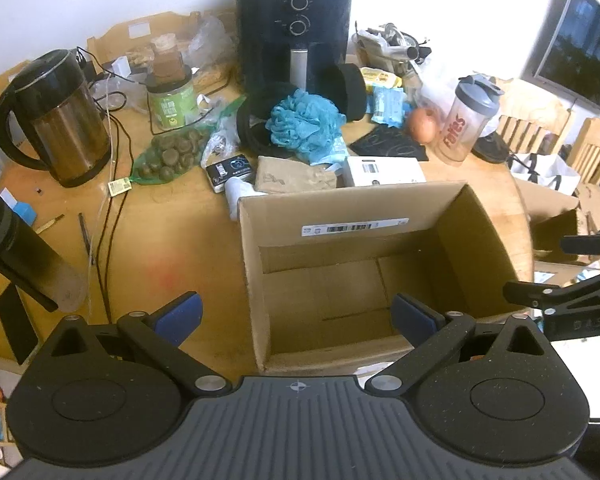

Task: Organize soft objects
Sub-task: 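Move both tools past the cardboard box toward the white packet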

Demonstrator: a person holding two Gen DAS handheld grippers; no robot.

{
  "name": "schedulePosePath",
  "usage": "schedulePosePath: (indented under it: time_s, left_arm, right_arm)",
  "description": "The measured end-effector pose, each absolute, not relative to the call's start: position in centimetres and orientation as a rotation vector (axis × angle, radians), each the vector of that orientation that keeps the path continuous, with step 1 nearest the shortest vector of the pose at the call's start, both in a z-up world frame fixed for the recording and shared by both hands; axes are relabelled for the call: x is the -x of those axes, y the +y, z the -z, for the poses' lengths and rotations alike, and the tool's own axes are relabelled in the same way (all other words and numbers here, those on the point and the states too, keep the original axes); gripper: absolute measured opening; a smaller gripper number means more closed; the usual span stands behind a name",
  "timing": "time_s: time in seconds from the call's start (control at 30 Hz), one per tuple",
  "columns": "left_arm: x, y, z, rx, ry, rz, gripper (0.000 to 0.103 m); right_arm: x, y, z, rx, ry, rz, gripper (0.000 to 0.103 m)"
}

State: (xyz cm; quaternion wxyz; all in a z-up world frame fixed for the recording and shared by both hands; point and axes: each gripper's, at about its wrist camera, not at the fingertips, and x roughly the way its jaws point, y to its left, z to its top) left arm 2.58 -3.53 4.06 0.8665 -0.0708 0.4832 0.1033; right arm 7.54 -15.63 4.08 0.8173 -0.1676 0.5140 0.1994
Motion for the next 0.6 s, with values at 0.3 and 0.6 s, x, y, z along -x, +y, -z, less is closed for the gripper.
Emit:
schedulePosePath:
  time_s: [0.3, 0.6]
  left_arm:
    - [-2.6, -2.6, -3.6, 0.14, 0.964, -0.261, 0.103]
    - [-3.2, -0.9, -2.6, 0.171, 1.002, -0.273, 0.103]
  right_arm:
    - [-7.9, -15.6, -3.5, 0.353, 1.108, -0.418, 0.103]
    - [-9.1, -15.9, -3.2, 0.344, 1.112, -0.377, 0.103]
